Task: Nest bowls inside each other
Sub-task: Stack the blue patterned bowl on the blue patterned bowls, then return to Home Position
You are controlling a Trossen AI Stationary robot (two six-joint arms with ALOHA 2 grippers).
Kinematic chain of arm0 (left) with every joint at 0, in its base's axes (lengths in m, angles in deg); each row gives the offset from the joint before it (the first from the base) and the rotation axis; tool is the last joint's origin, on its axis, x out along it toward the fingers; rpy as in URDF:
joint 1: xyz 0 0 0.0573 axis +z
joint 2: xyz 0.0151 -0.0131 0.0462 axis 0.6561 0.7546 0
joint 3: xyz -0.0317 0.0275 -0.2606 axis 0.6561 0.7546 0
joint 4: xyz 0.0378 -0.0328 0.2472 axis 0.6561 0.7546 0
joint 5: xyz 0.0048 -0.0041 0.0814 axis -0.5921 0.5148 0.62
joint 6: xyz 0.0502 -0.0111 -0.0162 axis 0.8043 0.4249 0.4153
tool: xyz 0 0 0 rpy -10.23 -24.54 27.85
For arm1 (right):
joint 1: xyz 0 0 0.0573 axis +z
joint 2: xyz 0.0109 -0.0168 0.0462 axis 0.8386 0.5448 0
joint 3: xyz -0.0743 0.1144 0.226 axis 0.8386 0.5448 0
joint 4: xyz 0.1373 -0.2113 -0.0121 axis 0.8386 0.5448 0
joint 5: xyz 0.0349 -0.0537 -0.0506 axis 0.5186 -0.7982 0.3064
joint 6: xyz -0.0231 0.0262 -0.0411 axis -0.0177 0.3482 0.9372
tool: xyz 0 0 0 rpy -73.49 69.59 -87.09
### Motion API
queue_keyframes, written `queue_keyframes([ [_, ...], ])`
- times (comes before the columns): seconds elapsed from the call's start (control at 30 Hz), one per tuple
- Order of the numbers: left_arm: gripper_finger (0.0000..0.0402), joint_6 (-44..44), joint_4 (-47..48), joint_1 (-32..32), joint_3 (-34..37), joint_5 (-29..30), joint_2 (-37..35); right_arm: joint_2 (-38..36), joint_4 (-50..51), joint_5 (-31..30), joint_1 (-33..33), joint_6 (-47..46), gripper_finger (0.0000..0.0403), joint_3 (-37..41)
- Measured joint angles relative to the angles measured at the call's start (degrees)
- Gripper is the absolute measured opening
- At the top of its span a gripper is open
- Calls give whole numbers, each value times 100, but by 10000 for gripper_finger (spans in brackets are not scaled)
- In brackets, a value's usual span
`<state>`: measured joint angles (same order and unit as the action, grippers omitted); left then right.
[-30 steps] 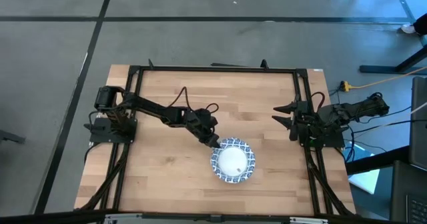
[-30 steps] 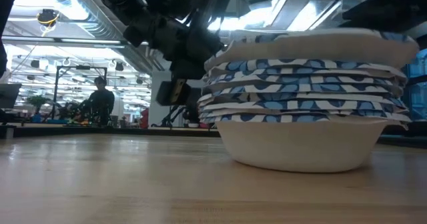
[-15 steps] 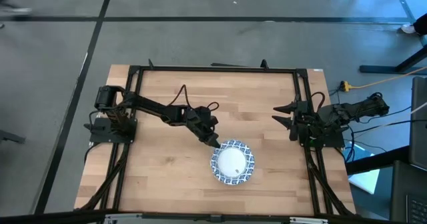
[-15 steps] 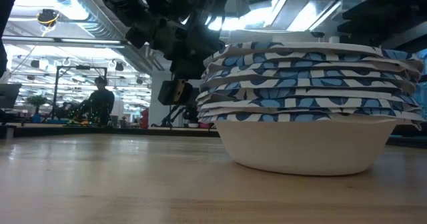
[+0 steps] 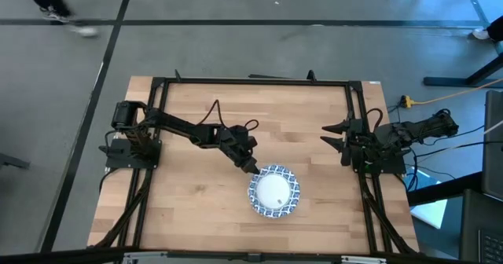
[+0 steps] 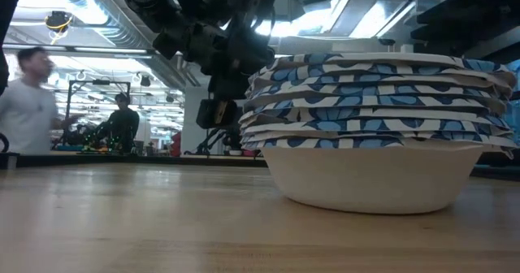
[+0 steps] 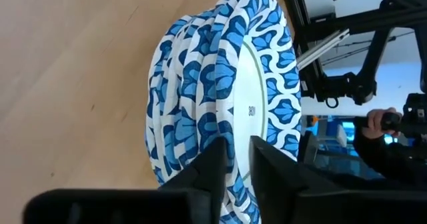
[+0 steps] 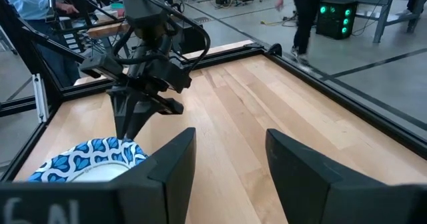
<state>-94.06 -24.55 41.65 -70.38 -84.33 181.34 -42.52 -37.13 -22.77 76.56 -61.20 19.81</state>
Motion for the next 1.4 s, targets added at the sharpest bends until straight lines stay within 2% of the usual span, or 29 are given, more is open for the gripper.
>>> queue_keyframes([
  [0.43,176,53,-261,54,2,-216,-2,0,11,-2,-1,10,182,-1],
  [0.87,177,883,-15,662,6,169,-69,0,15,0,0,-10,182,0],
  [1.07,177,1962,294,1089,11,887,-661,0,20,0,1,-19,182,0],
  [1.3,177,3325,575,1181,4,2149,-2128,0,22,-9,-2,-16,182,0],
  [1.4,177,3813,790,1046,4,2729,-2668,0,22,-274,1,-18,182,0],
])
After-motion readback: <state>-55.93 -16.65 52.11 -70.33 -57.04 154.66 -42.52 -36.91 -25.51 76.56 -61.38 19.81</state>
